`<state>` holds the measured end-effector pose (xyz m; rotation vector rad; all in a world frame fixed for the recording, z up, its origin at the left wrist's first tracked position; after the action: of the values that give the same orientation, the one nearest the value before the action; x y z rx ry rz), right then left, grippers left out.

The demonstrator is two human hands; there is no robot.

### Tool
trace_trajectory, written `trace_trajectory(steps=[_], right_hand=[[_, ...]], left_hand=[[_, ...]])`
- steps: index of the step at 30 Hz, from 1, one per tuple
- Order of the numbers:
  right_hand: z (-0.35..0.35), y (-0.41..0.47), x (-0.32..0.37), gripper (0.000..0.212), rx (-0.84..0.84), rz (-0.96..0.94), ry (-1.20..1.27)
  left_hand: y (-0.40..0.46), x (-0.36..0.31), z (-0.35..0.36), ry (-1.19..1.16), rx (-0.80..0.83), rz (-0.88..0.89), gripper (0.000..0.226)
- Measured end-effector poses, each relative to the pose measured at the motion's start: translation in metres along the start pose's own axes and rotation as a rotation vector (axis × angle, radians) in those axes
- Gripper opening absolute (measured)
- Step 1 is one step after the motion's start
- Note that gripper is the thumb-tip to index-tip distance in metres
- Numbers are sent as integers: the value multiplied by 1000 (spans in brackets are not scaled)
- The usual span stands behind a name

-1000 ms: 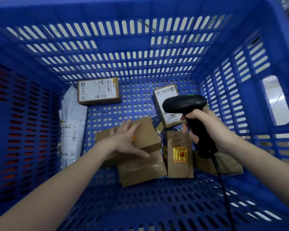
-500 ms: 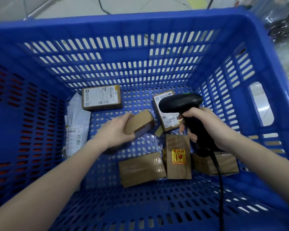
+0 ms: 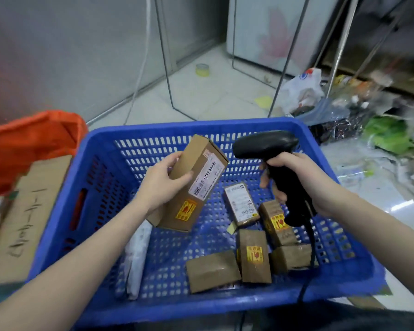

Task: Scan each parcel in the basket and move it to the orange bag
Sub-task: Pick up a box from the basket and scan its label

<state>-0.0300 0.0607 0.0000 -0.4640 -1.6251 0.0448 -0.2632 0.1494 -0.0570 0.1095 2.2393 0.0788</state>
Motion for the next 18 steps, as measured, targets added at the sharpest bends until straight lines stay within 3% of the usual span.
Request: trace_trajectory(steps=[10,18], right_hand=[[59,-42,53,20,43,-75,219],[76,-36,38,28,111,-130,99]], left_hand=[[-21,-30,-100,-618,-233,-288,45],[-10,-20,-104,-690,-240,-388,36]])
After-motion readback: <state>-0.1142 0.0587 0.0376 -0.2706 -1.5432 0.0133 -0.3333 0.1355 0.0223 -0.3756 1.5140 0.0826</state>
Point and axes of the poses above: each hand's wrist, its own y-axis towards the middle knuckle, its own z-axis out of the palm, x = y × z, the point moved 6 cm from there along y, towards the middle knuckle, and after that the axes turned 15 degrees about -x, right-handed, at the moved point
